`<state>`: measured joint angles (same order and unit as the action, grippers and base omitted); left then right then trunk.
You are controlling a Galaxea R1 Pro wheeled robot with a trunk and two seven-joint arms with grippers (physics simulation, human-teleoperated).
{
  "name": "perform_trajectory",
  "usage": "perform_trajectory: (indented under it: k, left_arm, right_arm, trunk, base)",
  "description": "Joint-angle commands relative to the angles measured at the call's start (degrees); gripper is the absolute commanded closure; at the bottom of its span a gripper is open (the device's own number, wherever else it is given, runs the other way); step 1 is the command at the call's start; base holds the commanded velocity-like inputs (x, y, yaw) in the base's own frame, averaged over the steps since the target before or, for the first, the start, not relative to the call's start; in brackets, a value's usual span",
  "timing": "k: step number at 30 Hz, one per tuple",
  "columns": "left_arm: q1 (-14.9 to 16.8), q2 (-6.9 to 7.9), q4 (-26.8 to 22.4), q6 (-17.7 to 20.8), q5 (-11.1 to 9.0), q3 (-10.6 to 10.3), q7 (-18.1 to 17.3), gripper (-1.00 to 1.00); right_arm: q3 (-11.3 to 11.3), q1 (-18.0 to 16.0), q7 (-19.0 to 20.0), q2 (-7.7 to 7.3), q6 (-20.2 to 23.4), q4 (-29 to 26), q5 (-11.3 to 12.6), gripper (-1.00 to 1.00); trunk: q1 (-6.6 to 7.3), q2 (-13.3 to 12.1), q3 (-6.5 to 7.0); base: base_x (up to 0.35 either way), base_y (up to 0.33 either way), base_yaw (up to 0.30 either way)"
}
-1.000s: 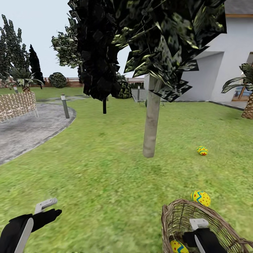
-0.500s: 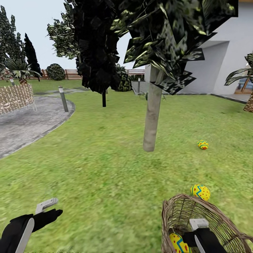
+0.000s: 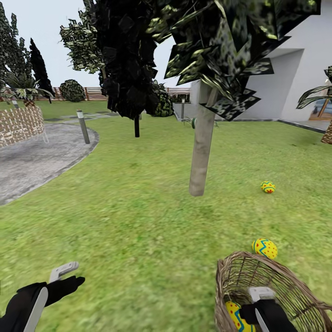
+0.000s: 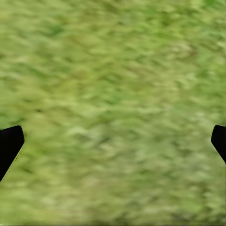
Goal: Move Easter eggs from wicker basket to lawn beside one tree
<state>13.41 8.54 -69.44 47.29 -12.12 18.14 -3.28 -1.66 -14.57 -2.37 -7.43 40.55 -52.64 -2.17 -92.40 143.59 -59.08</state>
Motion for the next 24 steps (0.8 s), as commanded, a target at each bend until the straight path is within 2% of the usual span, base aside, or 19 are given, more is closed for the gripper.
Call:
perform_trajectory:
  k: [1,5,13,19,24]
  left_arm:
    - [0.0,-0.03,0.3,0.3,0.1,0.0,-0.3,-1.0]
    - [0.0,-0.17,1.1,0.1,0.2,0.0,-0.3,-1.0]
    - [0.0,-1.22,1.3,0.1,0.2,0.0,-0.2,-1.0]
    - [0.0,-1.41,1.9,0.0,0.3,0.0,-0.2,-1.0]
    - [0.0,-1.42,2.4,0.0,0.3,0.0,-0.2,-1.0]
  right_arm:
    - [0.0,0.0,0.0,-0.02,0.3,-0.1,-0.2,-1.0]
    - [0.0,0.0,0.0,-0.03,0.3,-0.1,-0.2,-1.0]
    - [0.0,0.0,0.0,0.04,0.3,-0.1,-0.2,-1.0]
    - [0.0,0.0,0.0,0.0,0.3,-0.1,-0.2,-1.0]
    - [-0.1,0.0,0.0,-0.09,0.3,-0.2,-0.2,-1.0]
  trunk:
    - [0.0,0.0,-0.06]
    - [0.0,0.0,-0.06]
    - [0.0,0.0,-0.06]
    - [0.0,0.0,-0.06]
    - [-0.13,0.1,-1.16]
  base:
    - [0.167,0.21,0.0]
    - [0.151,0.105,0.0]
    - [0.013,0.007,0.0]
    - [0.0,0.0,0.0]
    - [0.0,0.0,0.0]
